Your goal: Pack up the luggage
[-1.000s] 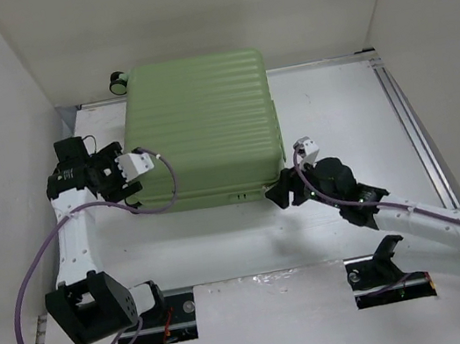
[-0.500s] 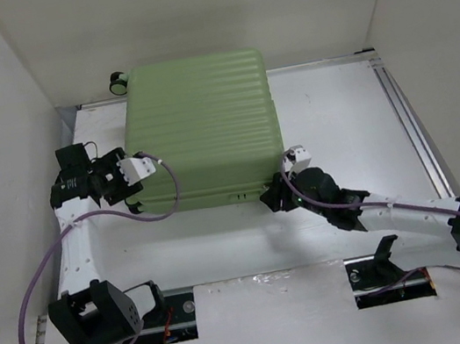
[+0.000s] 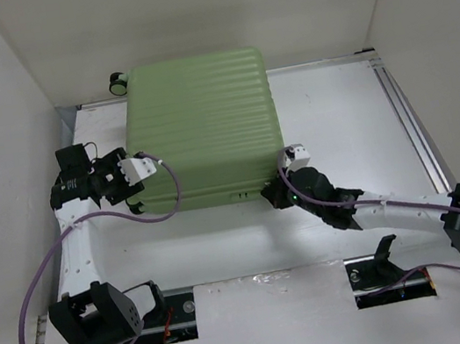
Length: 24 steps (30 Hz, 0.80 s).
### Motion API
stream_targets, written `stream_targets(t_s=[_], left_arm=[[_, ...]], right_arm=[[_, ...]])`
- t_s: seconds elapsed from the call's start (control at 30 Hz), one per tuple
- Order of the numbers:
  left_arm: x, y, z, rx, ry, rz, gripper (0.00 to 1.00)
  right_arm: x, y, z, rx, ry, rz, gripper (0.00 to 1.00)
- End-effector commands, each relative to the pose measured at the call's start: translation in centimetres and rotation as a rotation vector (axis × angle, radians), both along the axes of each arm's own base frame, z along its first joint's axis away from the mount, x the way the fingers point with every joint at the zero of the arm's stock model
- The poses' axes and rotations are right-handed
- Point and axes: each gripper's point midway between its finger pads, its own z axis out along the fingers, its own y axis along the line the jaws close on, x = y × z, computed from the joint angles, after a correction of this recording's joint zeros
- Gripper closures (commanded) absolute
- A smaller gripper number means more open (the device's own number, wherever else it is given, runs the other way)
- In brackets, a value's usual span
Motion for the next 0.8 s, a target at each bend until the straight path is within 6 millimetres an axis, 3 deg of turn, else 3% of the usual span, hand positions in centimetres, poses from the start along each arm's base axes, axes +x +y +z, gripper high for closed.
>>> stream_targets(t_s=[0.0,0.13,0.17,0.23,0.33,0.37,0.43,0.57,0.6,0.67,0.77], left_arm=[[-0.9,-2.1,1.5,-0.094,-0.011,-0.047,1.00],[-0.6,-2.1,1.9,-0.103,-0.021,-0.034,1.00],[-0.6,-2.1,1.9,-0.103,-0.021,-0.034,1.00],[-0.6,-2.1,1.9,-0.103,-0.021,-0.034,1.00],[-0.6,-2.1,1.9,-0.103,-0.021,-0.034,1.00],[-0.6,-2.1,1.9,-0.103,-0.021,-0.034,1.00],[-0.6,-2.1,1.9,-0.103,-0.021,-0.034,1.00],[-0.6,-2.1,1.9,-0.103,-0.021,-0.034,1.00],[-0.7,-2.1,2.2,-0.101,-0.030,-0.035,1.00],[-0.7,-2.1,2.2,-0.101,-0.030,-0.035,1.00],[-0.8,-2.1,1.8,-0.103,-0.021,-0.034,1.00]], right_arm=[[2.0,-0.8,5.4,0.124,-0.143,-0.103,1.00],[1.6,-1.5,5.0,0.101,-0.153,-0.095,1.00],[1.3,-1.5,4.4,0.093,-0.143,-0.086,0.90],[1.1,-1.4,4.2,0.111,-0.130,-0.082,0.59],[1.3,-1.3,3.8,0.105,-0.126,-0.082,0.48],[1.4,-1.1,4.5,0.111,-0.144,-0.079,0.43],[1.7,-0.9,4.8,0.107,-0.152,-0.076,0.43],[2.0,-0.4,4.2,0.090,-0.139,-0.075,0.63],[2.0,-0.4,4.2,0.090,-0.139,-0.075,0.78],[2.3,-0.6,4.0,0.098,-0.126,-0.102,0.96],[2.1,-1.5,3.0,0.100,-0.102,-0.143,1.00]])
